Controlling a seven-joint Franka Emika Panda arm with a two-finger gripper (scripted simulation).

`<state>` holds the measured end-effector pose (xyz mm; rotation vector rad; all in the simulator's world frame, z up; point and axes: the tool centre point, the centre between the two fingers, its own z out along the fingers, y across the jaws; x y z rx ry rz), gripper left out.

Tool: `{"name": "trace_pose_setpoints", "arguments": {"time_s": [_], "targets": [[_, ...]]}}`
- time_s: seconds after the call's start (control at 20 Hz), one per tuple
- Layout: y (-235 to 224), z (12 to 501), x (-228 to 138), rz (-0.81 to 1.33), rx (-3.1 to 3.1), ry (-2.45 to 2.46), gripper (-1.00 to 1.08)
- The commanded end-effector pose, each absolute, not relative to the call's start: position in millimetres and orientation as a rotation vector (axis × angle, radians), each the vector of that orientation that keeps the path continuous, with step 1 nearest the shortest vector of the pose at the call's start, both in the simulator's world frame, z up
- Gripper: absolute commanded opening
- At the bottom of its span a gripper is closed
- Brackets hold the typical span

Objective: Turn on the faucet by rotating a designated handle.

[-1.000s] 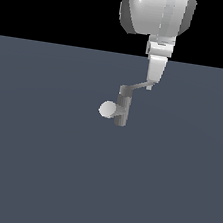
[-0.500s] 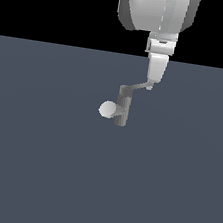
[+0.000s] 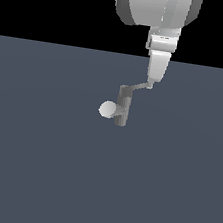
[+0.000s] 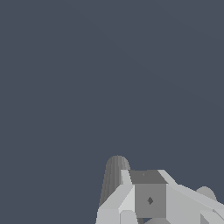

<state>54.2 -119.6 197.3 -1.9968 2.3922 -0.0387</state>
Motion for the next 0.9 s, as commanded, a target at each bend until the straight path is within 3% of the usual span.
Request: {"name": "trace_pose_setpoints", "arguments": {"time_s": [0.0, 0.85], "targets": [[-117.2, 195.2, 54.3, -0.032, -2.0, 2.389, -1.0], [-81.4, 184.9, 8.9, -0.008, -2.001, 2.414, -1.0]]}}
